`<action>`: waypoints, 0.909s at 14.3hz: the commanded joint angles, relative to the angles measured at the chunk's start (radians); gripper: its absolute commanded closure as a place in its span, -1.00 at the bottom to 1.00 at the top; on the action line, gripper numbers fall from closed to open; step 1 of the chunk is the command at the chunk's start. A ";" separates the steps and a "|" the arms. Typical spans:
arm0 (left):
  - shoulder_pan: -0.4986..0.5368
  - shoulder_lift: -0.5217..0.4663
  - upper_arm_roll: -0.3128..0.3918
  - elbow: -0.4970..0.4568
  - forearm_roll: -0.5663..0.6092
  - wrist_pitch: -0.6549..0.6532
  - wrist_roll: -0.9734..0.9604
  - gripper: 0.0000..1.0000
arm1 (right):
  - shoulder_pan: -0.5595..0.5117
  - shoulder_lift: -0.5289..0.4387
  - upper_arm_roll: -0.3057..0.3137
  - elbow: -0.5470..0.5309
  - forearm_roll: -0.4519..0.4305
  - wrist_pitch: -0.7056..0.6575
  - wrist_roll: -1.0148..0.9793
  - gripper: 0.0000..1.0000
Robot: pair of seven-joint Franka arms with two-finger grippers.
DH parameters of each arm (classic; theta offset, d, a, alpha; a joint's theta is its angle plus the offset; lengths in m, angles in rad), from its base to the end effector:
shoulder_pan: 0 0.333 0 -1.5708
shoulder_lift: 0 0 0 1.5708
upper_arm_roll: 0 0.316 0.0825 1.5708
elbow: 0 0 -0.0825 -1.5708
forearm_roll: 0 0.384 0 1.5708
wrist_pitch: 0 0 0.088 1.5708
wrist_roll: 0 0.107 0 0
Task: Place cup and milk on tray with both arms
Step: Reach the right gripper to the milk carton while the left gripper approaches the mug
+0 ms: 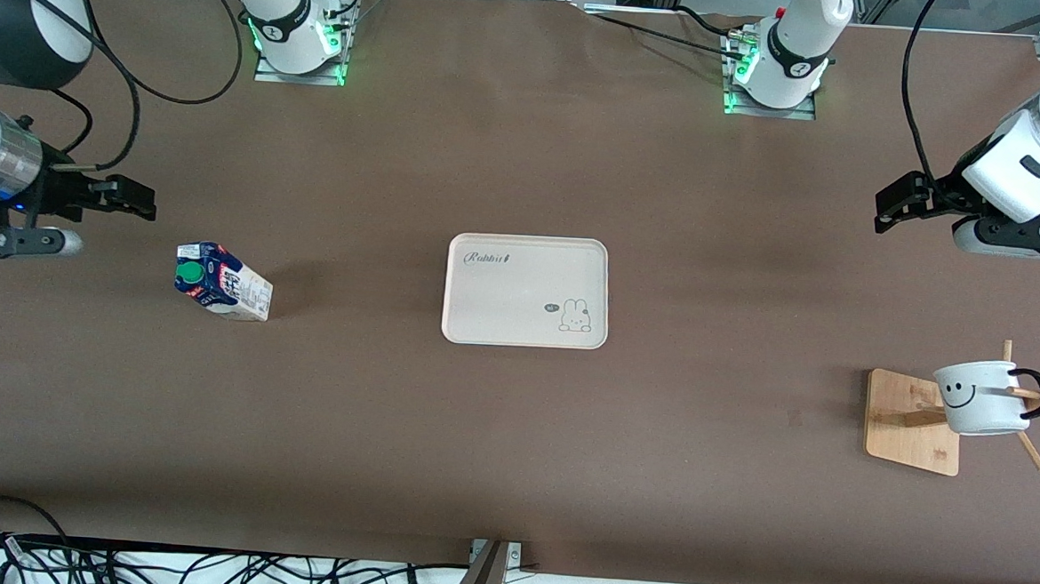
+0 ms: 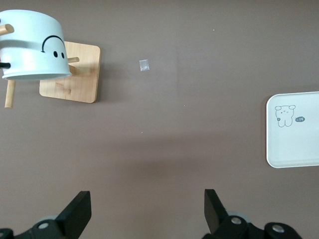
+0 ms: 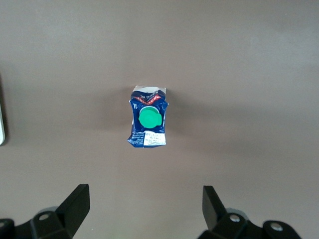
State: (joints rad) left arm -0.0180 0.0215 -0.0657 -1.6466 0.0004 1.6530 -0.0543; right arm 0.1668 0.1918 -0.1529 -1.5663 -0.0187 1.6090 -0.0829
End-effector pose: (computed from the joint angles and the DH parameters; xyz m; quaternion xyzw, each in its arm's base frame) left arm 0.5639 -0.0469 0.5837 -0.9999 0.0147 0.0075 0.0000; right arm 0.6045 0.0136 0.5195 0.9958 0.0496 -0.0741 0.0213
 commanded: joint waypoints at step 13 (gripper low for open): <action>0.044 -0.041 0.001 -0.243 -0.005 0.316 -0.283 -1.00 | -0.087 0.179 -0.014 0.025 0.144 0.028 -0.015 -1.00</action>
State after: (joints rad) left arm 0.0117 0.1081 -0.0565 -1.7023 -0.0004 1.8416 -0.2945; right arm 0.1204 0.3365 -0.1682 -1.5658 0.0592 1.6414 -0.0845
